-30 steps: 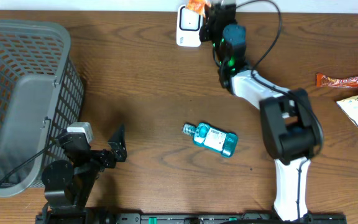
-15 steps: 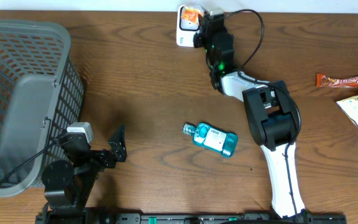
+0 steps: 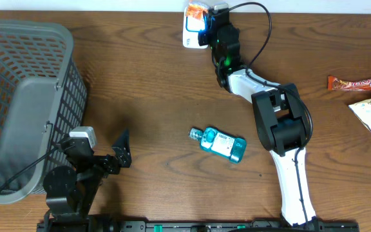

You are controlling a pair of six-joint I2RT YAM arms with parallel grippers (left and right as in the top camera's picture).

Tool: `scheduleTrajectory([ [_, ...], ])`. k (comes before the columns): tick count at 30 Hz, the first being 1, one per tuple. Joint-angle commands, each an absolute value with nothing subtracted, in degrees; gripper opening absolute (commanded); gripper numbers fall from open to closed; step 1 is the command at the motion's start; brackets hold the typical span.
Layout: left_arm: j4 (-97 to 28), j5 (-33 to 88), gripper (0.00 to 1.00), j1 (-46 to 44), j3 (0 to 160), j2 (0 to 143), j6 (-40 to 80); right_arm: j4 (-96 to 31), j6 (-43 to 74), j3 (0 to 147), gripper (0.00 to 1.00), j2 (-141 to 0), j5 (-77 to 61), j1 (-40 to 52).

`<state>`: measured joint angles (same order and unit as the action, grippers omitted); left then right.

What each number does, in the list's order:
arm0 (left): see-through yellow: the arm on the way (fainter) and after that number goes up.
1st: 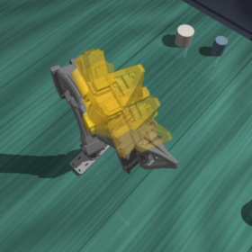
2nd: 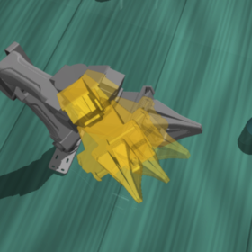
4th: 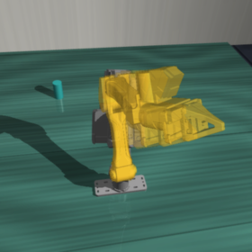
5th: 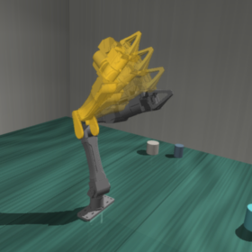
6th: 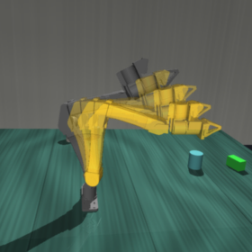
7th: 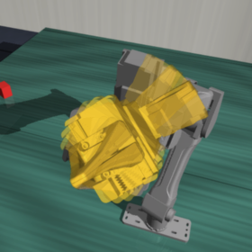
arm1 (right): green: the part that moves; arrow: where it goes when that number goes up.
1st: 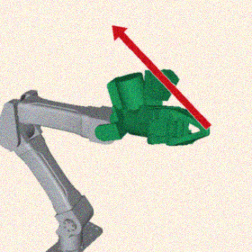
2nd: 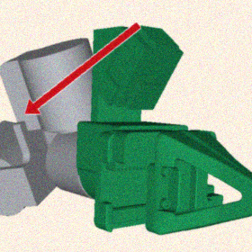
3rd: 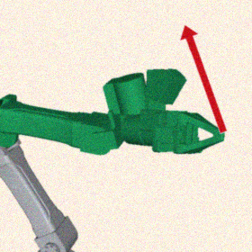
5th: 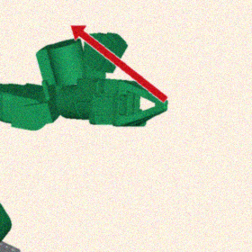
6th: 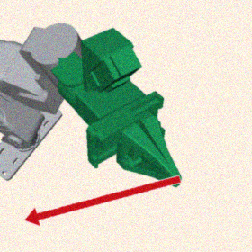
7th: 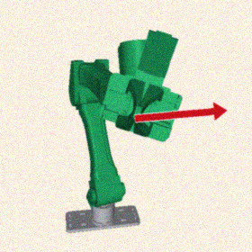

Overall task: Scan the item barcode
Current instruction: 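Hold the orange box in front of the scanner window, then carry the orange box to the right side and release it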

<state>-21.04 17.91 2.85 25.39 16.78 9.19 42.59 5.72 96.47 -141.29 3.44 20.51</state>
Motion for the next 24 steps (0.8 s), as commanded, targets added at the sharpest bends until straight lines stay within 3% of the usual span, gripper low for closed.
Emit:
scheduleTrajectory([
  [1, -20.97, 18.44, 0.99, 2.70, 25.34, 16.80, 9.32, 44.14, 0.89, 97.41, 0.01, -141.34, 5.08, 21.08],
  [5, -20.97, 18.44, 0.99, 2.72, 25.34, 16.80, 9.32, 40.38, -2.50, 97.38, 0.01, -136.79, 13.04, 21.02],
  [12, -20.97, 18.44, 0.99, 2.72, 25.34, 16.80, 9.32, 19.79, -6.81, 97.38, 0.01, -123.50, 45.23, 20.21],
  [17, -20.97, 18.44, 0.99, 2.72, 25.34, 16.80, 9.32, 0.58, -10.59, 97.38, 0.01, -116.57, 63.77, 17.78],
  [22, -20.97, 18.44, 0.99, 2.72, 25.34, 16.80, 9.32, -27.20, -9.32, 97.38, 0.01, -114.74, 68.23, 12.45],
  [24, -20.97, 18.44, 0.99, 2.72, 25.34, 16.80, 9.32, -40.42, -2.28, 97.30, 0.01, -114.93, 67.29, 9.39],
])
